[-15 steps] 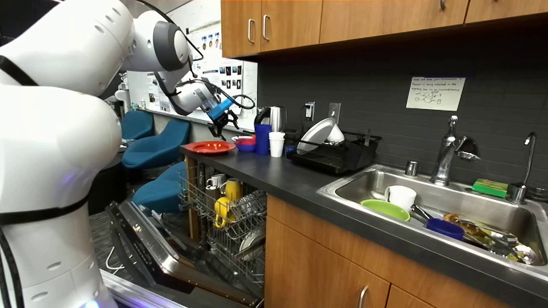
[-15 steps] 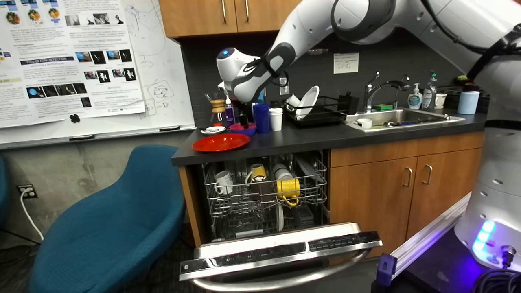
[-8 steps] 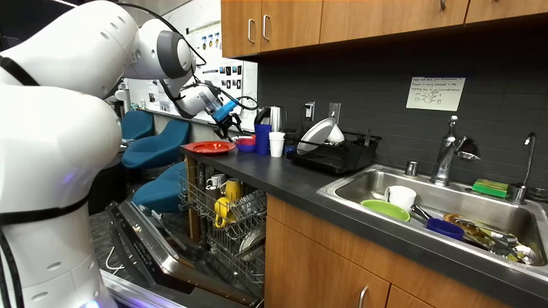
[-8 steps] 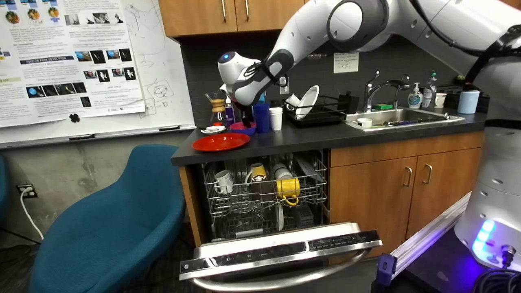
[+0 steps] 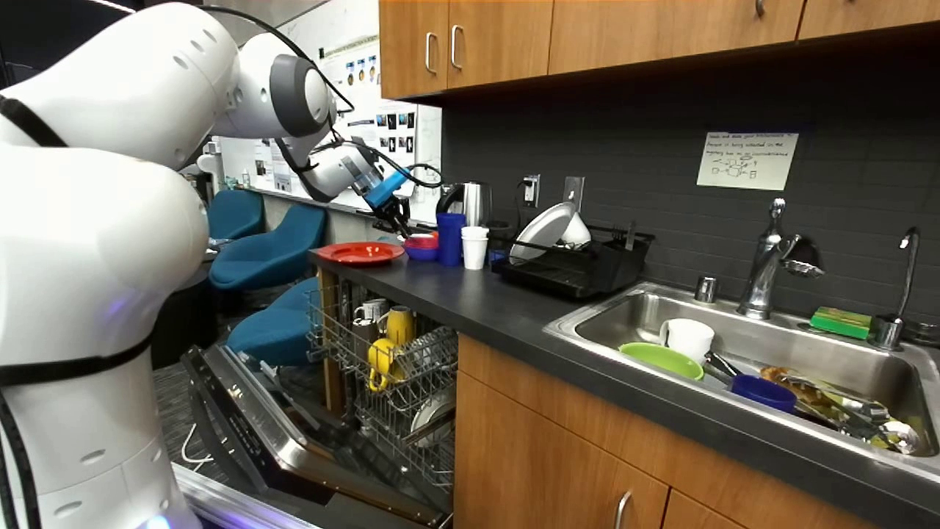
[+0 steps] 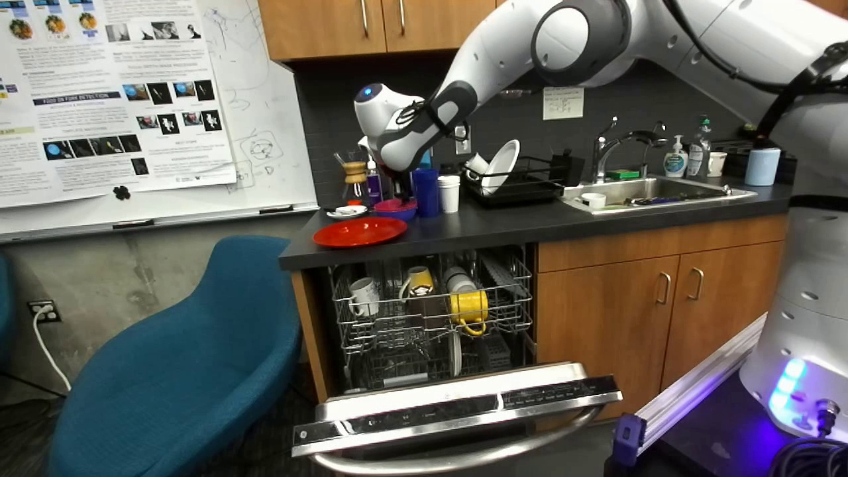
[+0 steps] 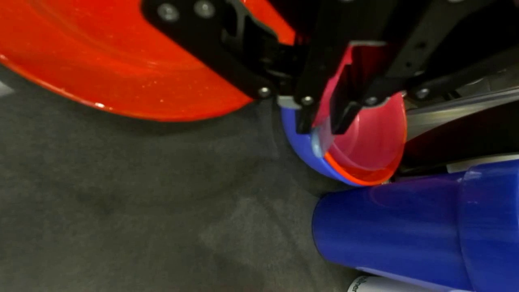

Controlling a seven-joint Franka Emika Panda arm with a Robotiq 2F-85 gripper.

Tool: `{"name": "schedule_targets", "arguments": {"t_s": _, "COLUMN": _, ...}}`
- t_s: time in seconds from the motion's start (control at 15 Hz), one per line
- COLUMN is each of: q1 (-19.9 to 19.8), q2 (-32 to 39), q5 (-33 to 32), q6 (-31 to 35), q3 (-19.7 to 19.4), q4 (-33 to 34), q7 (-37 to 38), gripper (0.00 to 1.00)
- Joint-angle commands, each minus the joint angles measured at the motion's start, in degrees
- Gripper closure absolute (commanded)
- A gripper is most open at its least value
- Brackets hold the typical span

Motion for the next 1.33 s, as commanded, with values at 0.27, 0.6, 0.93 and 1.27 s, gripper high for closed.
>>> {"name": "schedule_targets", "arguments": {"t_s": 0.27, "q1": -0.4, "q2": 1.7, "q5": 1.0, "q6": -2.4, "q3": 0.3, "q4": 3.0, "q7": -1.6, "gripper": 1.00}}
{"name": "schedule_targets", "arguments": {"t_s": 0.6, "q1": -0.7, "q2": 0.8, "q5": 1.1, "q6": -2.5, "q3": 0.4, "q4": 3.1, "q7": -2.1, "gripper": 0.57}}
{"name": "schedule_targets", "arguments": {"t_s": 0.93, "q1": -1.0, "q2": 0.8, "q5": 1.2, "q6": -3.0, "q3": 0.3, "q4": 3.4, "q7": -2.4, "gripper": 0.22}}
{"name": "schedule_targets", "arguments": {"t_s": 1.27, "q1": -1.5, "q2": 0.8, "q5": 1.5, "q6": -4.0, "q3": 0.2, "q4": 2.4, "q7": -2.1, "gripper": 0.00}}
